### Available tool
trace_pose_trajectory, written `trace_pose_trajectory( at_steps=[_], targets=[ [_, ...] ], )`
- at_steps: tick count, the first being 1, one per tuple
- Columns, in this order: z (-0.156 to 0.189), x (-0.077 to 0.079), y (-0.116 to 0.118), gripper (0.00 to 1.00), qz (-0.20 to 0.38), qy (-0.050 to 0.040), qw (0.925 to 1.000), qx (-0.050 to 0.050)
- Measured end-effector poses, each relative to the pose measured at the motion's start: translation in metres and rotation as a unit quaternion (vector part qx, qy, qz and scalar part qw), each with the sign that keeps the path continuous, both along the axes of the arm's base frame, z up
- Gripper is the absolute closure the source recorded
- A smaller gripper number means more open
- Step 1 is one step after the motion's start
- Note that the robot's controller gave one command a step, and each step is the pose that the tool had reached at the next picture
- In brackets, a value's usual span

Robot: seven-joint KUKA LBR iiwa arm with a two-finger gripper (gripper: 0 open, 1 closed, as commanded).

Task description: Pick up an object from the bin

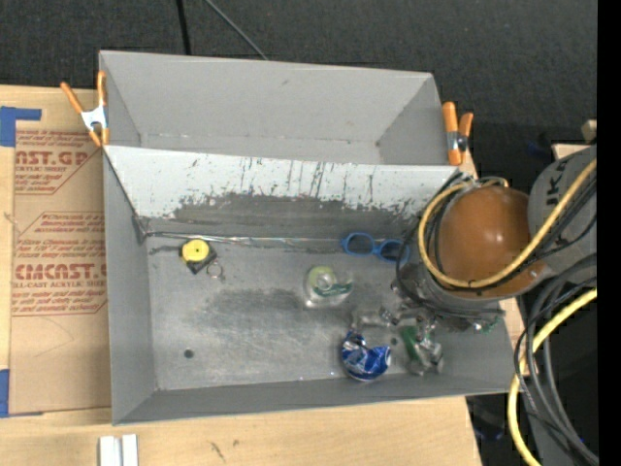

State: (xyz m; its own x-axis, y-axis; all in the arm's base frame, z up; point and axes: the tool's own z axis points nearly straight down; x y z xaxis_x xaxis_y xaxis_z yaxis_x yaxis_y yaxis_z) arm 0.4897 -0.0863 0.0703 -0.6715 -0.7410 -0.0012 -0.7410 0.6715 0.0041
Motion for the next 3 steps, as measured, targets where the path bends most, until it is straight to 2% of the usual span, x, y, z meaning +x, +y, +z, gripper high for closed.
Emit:
trace_pose_trajectory(
  at_steps=[1, 2, 3],
  targets=[
    [0.000, -0.003, 0.061, 0.00, 0.073, -0.0021, 0.9973, 0.000],
    [0.000, -0.003, 0.060, 1.00, 0.072, -0.0020, 0.9974, -0.001],
    [0.046, 0.020, 0.051, 1.00, 0.234, -0.0035, 0.9722, -0.001]
  ],
)
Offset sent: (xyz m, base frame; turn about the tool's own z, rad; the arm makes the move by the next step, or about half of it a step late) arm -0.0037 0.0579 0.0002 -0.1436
